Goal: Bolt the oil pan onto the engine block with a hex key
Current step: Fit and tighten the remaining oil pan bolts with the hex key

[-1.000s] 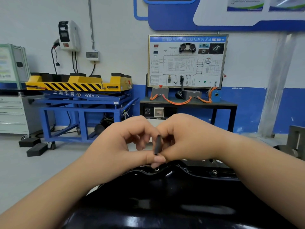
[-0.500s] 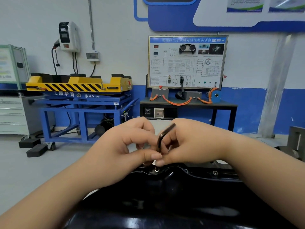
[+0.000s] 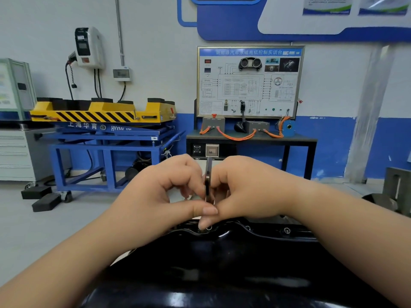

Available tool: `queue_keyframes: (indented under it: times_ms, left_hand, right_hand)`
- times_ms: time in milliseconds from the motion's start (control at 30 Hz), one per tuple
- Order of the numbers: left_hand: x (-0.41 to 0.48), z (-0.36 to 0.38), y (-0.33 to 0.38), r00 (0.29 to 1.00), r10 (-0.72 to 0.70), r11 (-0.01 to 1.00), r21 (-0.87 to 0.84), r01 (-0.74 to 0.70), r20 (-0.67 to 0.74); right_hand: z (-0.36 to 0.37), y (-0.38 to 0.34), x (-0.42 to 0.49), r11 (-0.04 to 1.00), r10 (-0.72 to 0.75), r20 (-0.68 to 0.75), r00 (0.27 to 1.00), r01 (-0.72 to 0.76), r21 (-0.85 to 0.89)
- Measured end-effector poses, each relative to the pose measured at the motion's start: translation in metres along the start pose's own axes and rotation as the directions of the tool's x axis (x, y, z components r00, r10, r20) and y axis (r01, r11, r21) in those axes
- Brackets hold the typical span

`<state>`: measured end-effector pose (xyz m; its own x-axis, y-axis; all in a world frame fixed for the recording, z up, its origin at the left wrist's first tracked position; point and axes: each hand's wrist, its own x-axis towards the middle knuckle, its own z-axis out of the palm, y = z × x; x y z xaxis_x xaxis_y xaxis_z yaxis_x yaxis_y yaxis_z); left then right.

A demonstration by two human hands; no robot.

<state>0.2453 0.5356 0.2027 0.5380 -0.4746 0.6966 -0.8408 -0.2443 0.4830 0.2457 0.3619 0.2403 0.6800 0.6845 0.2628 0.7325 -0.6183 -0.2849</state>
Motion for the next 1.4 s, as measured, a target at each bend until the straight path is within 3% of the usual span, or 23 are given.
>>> queue_keyframes:
  times_ms: [200, 367, 533, 700, 1033, 1400]
  left_hand:
    - [0.0, 0.0, 0.002, 0.999, -0.041, 0.999, 0.022, 0.041, 0.032]
    - [-0.003, -0.001, 0.002, 0.997, -0.02, 0.999, 0.037, 0.017, 0.075]
    - [-0.001, 0.001, 0.0, 0.998, 0.02, 1.0, 0.013, -0.021, 0.054]
    - [0.001, 0.001, -0.003, 1.0, -0.028, 0.999, -0.016, 0.028, 0.013]
    - [0.001, 0.001, -0.005, 0.999, -0.014, 1.0, 0.002, 0.014, 0.04]
    - [0.002, 0.003, -0.005, 0.999, -0.043, 0.996, -0.072, 0.043, -0.001]
  right_hand:
    - [-0.005, 0.003, -0.005, 0.985, 0.035, 0.12, 0.992, -0.055, 0.164]
    - [-0.006, 0.0, -0.003, 0.978, 0.017, 0.104, 0.994, -0.038, 0.204]
    - [-0.004, 0.002, -0.002, 0.993, 0.023, 0.006, 1.0, -0.023, 0.117]
    - [0.0, 0.0, 0.0, 0.999, 0.002, -0.006, 1.0, -0.002, 0.035]
    - [-0.005, 0.004, -0.003, 0.973, 0.026, 0.072, 0.997, -0.042, 0.228]
    - [-0.002, 0.003, 0.0, 0.997, 0.011, -0.006, 1.0, -0.01, 0.079]
